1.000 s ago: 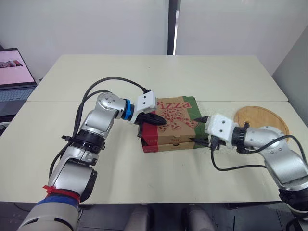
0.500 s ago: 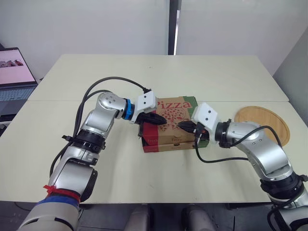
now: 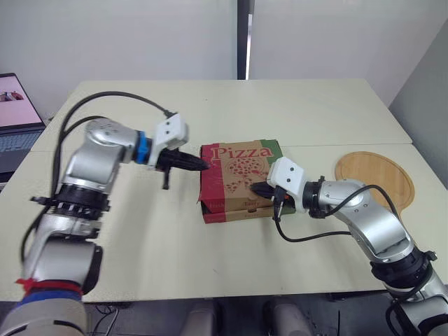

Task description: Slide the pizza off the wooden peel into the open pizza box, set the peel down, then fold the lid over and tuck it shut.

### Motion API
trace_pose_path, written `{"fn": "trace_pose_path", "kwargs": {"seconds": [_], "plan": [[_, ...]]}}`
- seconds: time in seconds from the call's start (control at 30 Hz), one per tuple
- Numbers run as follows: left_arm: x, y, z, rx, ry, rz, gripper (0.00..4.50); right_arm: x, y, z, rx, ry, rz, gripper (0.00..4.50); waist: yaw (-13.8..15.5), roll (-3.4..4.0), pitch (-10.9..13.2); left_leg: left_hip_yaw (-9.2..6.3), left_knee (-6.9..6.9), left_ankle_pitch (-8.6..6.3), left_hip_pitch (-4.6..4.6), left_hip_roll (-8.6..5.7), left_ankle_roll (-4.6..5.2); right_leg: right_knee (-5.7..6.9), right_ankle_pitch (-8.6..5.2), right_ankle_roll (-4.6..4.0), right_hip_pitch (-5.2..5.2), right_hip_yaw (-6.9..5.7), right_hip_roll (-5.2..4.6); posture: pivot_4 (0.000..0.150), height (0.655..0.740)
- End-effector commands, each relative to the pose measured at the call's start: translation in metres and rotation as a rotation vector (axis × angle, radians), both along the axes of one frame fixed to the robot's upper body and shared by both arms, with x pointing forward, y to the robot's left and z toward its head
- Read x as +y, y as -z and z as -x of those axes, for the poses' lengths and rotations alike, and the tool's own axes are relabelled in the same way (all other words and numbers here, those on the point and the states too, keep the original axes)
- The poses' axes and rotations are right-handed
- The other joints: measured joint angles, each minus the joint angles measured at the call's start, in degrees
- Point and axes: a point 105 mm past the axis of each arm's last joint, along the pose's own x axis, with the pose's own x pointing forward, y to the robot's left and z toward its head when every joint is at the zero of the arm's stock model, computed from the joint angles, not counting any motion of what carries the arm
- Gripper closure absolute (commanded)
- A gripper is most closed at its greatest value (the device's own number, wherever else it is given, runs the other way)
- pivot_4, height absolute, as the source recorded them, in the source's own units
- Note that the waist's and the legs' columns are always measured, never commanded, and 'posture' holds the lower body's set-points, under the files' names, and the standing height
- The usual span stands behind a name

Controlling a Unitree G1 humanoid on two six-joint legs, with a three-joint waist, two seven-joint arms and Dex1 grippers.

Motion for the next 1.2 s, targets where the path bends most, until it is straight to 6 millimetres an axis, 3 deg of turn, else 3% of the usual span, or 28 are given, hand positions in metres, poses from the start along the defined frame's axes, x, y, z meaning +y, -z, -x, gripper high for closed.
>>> {"fn": "trace_pose_path", "kwargs": {"seconds": [0.03,0.23,0.8,1.03,1.1,1.2], "plan": [[0.015,0.014,0.012,0.025,0.028,-0.114,4.50,0.003,-0.005,0.002,-0.027,-0.026,0.006,4.45,0.1,0.00,0.0,0.00,0.00,0.00,0.00,-0.01,0.00,-0.01,0.00,0.00,0.00,0.01,0.00,0.150,0.7281],[-0.002,0.031,0.018,0.040,0.064,-0.089,4.50,0.003,-0.005,0.002,-0.025,-0.033,0.008,4.45,1.0,-0.01,0.0,-0.09,0.07,-0.09,-0.06,-0.02,0.15,-0.08,0.00,0.00,0.05,0.01,-0.04,0.150,0.7281],[-0.035,0.038,0.016,0.035,0.094,-0.006,4.50,0.003,-0.002,0.006,-0.015,-0.049,0.021,4.45,0.5,-0.01,0.0,-0.10,0.07,-0.09,-0.07,-0.04,0.15,-0.04,0.00,0.00,0.06,0.00,-0.07,0.150,0.7281],[-0.020,0.039,0.017,0.042,0.042,-0.009,4.50,0.004,-0.001,0.006,-0.020,-0.051,0.029,4.45,0.4,-0.01,0.0,-0.10,0.07,-0.07,-0.07,-0.04,0.13,-0.03,0.00,0.00,0.04,0.01,-0.08,0.150,0.7281],[-0.012,0.034,0.015,0.033,0.011,-0.005,4.50,0.004,0.000,0.006,-0.022,-0.050,0.031,4.45,0.4,-0.01,0.0,-0.11,0.06,-0.08,-0.07,-0.03,0.14,-0.03,0.00,0.00,0.04,0.00,-0.08,0.150,0.7281],[-0.010,0.010,0.015,0.022,-0.006,0.057,4.50,0.004,0.002,0.006,-0.026,-0.049,0.038,4.45,0.4,-0.01,0.0,-0.11,0.06,-0.08,-0.06,-0.03,0.14,-0.02,0.00,0.00,0.03,0.00,-0.08,0.150,0.7281]]}}
